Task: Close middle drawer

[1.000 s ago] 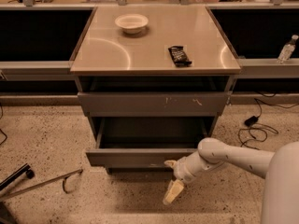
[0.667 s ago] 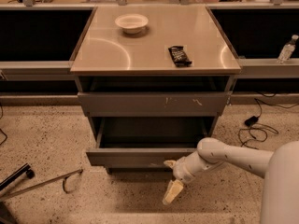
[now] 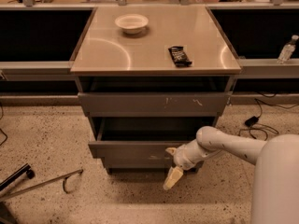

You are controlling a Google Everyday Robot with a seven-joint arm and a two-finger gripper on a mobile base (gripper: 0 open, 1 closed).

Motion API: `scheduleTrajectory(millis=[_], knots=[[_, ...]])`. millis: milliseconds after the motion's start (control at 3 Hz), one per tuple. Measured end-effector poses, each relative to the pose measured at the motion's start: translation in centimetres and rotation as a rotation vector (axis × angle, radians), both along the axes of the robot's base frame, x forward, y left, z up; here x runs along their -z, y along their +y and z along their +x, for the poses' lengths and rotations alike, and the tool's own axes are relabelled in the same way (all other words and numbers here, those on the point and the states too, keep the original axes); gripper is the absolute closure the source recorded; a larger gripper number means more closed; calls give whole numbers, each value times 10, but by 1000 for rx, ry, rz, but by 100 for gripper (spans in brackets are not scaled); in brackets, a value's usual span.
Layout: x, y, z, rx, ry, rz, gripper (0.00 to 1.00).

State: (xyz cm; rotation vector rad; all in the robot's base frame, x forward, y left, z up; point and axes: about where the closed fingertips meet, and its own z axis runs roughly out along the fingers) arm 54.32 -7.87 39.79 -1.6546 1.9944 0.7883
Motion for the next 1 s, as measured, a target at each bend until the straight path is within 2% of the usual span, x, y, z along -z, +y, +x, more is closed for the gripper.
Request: scheduleTrajectory(millis=[667,1000], knots=[[-5,3,64,-1,-33,-79,0],[-5,3,64,-1,-33,-79,0]])
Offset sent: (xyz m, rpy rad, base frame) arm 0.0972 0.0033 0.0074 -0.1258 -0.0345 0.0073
